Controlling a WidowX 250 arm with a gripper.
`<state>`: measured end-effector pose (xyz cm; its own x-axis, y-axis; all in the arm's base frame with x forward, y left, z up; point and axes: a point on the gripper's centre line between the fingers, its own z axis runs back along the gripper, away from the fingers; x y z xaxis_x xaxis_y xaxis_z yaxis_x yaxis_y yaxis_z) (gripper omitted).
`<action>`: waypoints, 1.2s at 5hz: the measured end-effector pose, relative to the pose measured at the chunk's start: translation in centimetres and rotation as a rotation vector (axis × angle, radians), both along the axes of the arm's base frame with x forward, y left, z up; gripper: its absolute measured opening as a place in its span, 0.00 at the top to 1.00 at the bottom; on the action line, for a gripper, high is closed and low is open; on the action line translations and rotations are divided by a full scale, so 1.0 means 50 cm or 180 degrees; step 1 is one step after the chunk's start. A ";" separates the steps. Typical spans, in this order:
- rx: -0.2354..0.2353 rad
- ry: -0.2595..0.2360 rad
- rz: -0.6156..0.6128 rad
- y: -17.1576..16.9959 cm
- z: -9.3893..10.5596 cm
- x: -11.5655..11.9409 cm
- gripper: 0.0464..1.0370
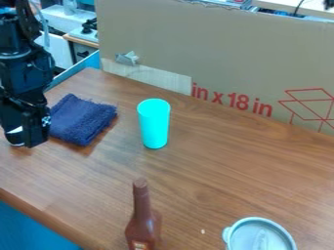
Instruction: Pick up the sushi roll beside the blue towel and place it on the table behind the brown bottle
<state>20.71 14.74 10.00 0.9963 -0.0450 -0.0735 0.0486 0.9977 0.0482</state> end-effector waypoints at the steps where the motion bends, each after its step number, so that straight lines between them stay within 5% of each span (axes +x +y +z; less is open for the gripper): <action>1: -0.0056 0.0063 0.0011 -0.002 -0.014 -0.003 0.04; 3: 0.0032 -0.0189 0.0147 0.065 -0.005 0.045 0.04; 6: 0.0109 -0.0056 0.0464 0.185 -0.039 0.092 0.04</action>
